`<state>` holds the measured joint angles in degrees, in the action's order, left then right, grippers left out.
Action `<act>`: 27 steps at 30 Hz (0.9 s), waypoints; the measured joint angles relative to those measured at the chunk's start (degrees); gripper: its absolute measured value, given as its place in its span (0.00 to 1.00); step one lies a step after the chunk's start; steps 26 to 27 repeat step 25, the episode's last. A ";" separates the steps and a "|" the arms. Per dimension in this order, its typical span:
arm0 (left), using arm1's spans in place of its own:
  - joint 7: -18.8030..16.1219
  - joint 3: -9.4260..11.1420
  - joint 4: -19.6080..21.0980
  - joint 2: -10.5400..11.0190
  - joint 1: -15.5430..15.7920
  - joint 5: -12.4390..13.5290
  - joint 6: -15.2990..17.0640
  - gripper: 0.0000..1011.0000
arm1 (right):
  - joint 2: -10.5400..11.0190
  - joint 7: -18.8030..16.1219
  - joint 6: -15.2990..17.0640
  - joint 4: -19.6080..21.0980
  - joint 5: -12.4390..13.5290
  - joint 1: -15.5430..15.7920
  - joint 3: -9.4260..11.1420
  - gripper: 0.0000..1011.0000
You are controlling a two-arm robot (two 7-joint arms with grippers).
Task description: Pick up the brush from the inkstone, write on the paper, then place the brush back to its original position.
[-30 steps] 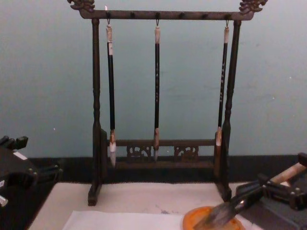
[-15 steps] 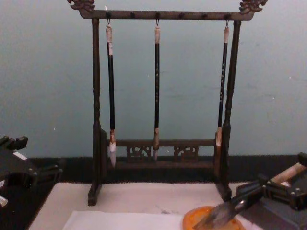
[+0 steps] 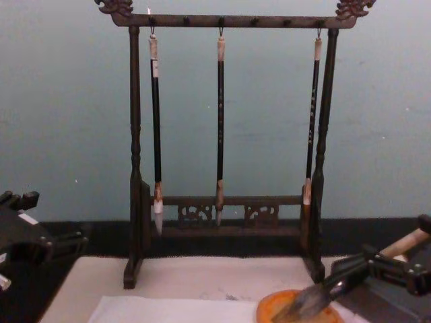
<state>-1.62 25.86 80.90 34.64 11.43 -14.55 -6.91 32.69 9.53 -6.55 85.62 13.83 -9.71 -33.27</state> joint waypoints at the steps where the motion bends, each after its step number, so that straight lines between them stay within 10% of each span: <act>1: 0.00 0.00 0.00 0.00 0.00 0.00 0.00 1.00 | 0.00 0.00 0.00 0.00 0.00 0.00 0.00 0.99; 27: 0.00 0.00 0.00 0.00 0.00 0.00 0.00 1.00 | 0.00 0.00 0.00 0.00 0.00 0.00 0.00 0.99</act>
